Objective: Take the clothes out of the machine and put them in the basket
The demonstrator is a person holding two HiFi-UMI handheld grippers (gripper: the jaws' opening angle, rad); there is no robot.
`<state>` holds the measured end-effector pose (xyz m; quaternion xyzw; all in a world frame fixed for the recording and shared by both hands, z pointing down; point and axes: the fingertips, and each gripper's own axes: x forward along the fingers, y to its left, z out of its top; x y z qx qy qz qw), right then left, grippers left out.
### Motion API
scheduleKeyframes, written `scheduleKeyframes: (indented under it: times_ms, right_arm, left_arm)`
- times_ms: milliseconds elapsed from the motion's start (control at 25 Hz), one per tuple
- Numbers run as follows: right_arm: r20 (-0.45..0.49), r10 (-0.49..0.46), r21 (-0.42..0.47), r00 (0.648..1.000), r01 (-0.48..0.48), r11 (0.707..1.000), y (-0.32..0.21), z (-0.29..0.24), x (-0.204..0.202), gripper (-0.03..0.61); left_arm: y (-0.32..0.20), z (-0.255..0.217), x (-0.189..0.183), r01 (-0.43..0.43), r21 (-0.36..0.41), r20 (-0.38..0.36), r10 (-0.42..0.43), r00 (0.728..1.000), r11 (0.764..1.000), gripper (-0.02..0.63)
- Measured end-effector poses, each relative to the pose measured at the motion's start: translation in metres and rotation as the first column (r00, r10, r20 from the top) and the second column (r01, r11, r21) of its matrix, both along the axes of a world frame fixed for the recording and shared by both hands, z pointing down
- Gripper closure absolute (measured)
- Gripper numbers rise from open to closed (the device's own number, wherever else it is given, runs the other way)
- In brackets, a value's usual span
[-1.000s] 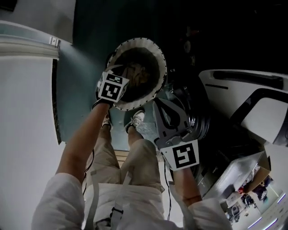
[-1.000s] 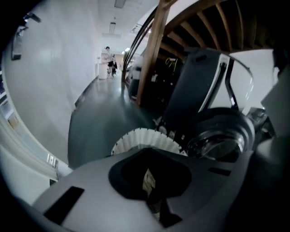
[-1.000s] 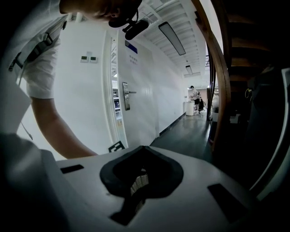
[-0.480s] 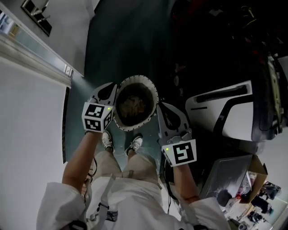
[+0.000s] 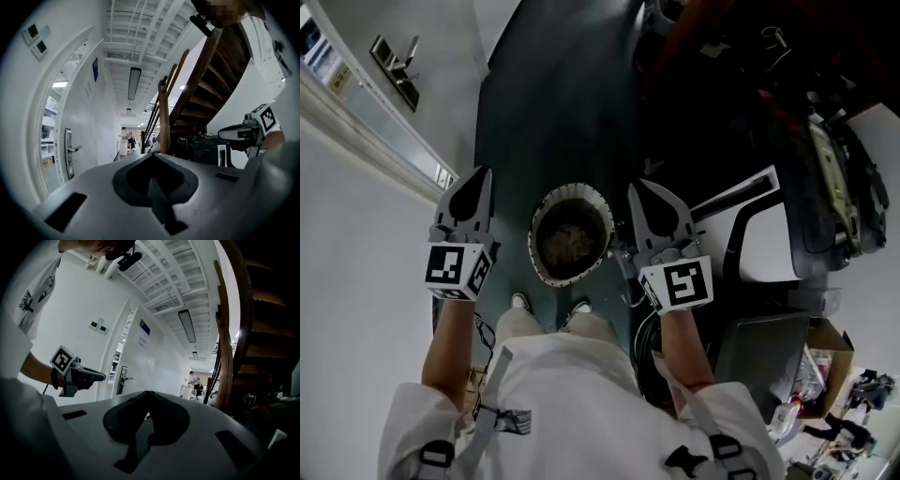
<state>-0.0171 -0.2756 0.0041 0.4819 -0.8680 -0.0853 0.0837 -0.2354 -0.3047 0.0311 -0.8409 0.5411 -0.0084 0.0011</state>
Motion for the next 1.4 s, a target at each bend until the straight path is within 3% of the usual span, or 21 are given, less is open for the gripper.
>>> scheduleKeyframes:
  times_ms: [240, 400, 760, 1400]
  right_arm:
    - [-0.026, -0.008, 0.081, 1.000, 0.010, 0.997, -0.004, -0.048, 0.001, 0.565]
    - [0.006, 0.009, 0.108, 1.000, -0.010, 0.994, -0.001, -0.070, 0.002, 0.565]
    - [0.050, 0.069, 0.103, 0.996, -0.074, 0.992, -0.008, -0.076, 0.014, 0.565]
    - [0.018, 0.019, 0.077, 1.000, -0.021, 0.997, 0.010, -0.058, -0.008, 0.565]
  left_arm:
    - [0.029, -0.053, -0.028, 0.069, 0.076, -0.093, -0.062, 0.994, 0.995, 0.601]
    - [0.040, -0.075, -0.048, 0.118, 0.112, -0.154, -0.100, 0.983, 0.987, 0.601]
    - [0.035, -0.092, -0.058, 0.131, 0.151, -0.143, -0.110, 0.984, 0.980, 0.601]
    - [0.049, -0.086, -0.051, 0.102, 0.138, -0.130, -0.084, 0.988, 0.985, 0.601]
